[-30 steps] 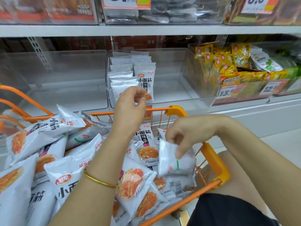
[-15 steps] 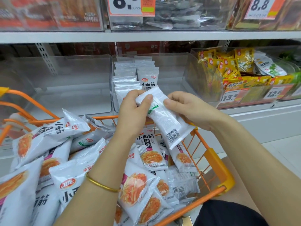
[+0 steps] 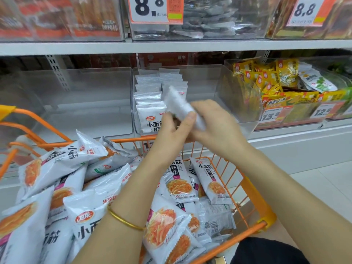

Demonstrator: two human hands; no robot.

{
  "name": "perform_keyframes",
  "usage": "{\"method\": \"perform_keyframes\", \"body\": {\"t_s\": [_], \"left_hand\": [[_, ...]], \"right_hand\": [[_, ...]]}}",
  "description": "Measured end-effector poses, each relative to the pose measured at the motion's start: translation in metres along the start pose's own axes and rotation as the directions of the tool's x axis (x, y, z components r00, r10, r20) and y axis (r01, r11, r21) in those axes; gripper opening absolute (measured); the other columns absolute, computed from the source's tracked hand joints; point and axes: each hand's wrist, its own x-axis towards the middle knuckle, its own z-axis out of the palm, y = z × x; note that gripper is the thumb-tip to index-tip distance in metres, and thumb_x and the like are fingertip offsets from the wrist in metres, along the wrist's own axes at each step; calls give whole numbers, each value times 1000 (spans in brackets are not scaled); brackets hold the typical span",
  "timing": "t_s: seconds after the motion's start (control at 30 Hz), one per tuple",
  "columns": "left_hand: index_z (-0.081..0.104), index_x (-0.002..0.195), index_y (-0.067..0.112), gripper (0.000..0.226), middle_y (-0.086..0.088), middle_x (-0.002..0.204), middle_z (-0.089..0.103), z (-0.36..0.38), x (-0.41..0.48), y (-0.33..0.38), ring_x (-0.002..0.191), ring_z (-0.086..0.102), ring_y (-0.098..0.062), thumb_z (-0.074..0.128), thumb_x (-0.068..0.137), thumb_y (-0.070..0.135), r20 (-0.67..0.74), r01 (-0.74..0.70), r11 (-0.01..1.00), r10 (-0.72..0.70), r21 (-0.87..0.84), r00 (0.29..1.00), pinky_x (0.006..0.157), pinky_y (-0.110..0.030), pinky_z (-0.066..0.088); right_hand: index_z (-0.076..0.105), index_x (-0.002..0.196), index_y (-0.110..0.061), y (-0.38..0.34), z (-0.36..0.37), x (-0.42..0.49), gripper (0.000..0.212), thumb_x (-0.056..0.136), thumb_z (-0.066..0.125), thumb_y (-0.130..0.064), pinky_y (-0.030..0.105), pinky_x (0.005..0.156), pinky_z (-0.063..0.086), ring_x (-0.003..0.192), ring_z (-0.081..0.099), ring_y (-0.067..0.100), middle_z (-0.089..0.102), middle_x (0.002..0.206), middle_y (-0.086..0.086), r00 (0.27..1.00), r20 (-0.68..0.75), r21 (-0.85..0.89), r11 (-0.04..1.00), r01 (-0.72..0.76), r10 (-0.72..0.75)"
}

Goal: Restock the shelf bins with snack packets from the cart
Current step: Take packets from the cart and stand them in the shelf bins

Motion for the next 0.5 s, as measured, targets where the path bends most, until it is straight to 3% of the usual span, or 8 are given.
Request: {"method": "perform_keyframes", "body": {"t_s": [0.07, 0.13, 0.23, 0.3, 0.4, 0.5], "left_hand": [[51, 117, 8, 54, -10, 107, 66, -3, 1, 0, 97, 67, -18, 55, 85, 51, 0, 10, 998, -10, -61, 1000, 86, -40, 54], [60, 105, 14, 40, -11, 97, 70, -8, 0, 2, 90, 68, -21, 54, 85, 48, -44, -13, 998, 10, -57, 999, 82, -41, 54], [62, 104, 27, 18, -3, 100, 71, -9, 1, 1, 91, 68, -19, 53, 91, 36, -69, 16, 996, -22, -91, 997, 77, -38, 54], [61, 106, 27, 18, 4, 92, 72, -9, 1, 2, 82, 68, -13, 52, 92, 35, -86, 69, 987, -82, -148, 993, 68, -30, 51], [57, 120, 18, 46, -3, 99, 71, -12, 4, 1, 83, 69, -15, 59, 82, 43, -102, 94, 979, -113, -180, 988, 67, -30, 51], [53, 124, 15, 61, -9, 106, 69, -12, 2, 1, 86, 69, -18, 58, 72, 46, -86, 102, 975, -121, -196, 989, 68, -30, 52]], "right_hand": [[61, 102, -29, -2, 1, -1, 24, 79, 67, -30, 20, 76, 43, 95, 53, 11, 54, 101, -7, 989, 132, 138, 989, 45, -64], [64, 96, -30, 0, -5, 0, 17, 84, 65, -19, 9, 72, 41, 87, 55, 7, 57, 103, -2, 984, 168, 369, 929, -8, -58], [65, 97, -26, 6, -5, 6, 15, 87, 62, -14, 24, 62, 53, 80, 62, 16, 62, 97, 2, 992, 98, 566, 815, -122, 81], [64, 106, -18, 11, -2, 9, 19, 88, 64, -22, 30, 63, 56, 85, 65, 15, 66, 100, 1, 973, 160, 582, 781, -228, 165], [60, 117, -8, 15, 1, 10, 33, 90, 60, -26, 40, 79, 57, 95, 67, 18, 69, 109, 7, 920, 372, 658, 665, -354, 121], [65, 103, -11, 13, -1, 8, 28, 82, 59, -27, 34, 76, 56, 84, 67, 17, 71, 96, 5, 883, 468, 750, 522, -407, 16]]}}
